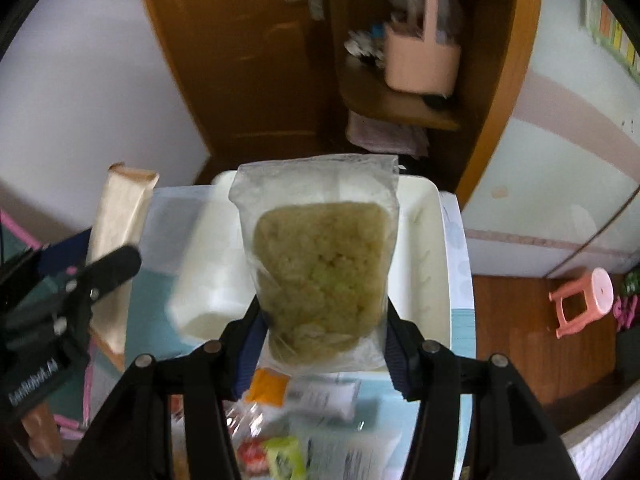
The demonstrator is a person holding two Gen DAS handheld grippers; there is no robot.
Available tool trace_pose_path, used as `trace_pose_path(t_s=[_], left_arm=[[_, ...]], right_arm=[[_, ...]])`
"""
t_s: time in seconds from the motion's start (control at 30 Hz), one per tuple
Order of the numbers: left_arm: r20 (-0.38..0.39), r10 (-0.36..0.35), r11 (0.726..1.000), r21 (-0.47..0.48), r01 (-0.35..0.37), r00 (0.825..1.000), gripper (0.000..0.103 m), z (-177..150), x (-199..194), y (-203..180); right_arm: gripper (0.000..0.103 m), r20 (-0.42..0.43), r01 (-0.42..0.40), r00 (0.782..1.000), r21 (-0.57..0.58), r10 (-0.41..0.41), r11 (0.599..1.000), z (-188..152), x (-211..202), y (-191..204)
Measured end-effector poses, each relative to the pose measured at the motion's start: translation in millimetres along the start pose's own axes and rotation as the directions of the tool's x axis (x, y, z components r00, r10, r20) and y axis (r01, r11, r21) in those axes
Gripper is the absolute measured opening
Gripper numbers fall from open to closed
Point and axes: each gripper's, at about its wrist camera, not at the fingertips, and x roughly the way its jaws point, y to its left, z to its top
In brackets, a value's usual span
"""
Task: Organize snacks
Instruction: 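Carry both bags into the white tray and open both tools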
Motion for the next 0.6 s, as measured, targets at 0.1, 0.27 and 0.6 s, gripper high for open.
trace_pose_path(t_s=[0.1,0.27,0.6], left_arm=[[-0.065,0.007,1.0,0.006,-0.006,0.998,0.053,0,43,-5],[-0.128,0.007,0.999,0.052,0.0,0.992,0.052,1,95,-18],[-0.201,-0.033,0.998,0.043,0.043,0.979,0.081,-2,135,-29]], right_arm=[[0.054,-0.061,0.036,0.998,0.045,-0.033,0.998,8,46,-14],[0.054,-0.161,0.088,0.984,0.073,-0.075,0.993,2,98,-24],[0.057,-0.244,0.09,0.968,0.111,-0.061,0.99,-9,136,-35]])
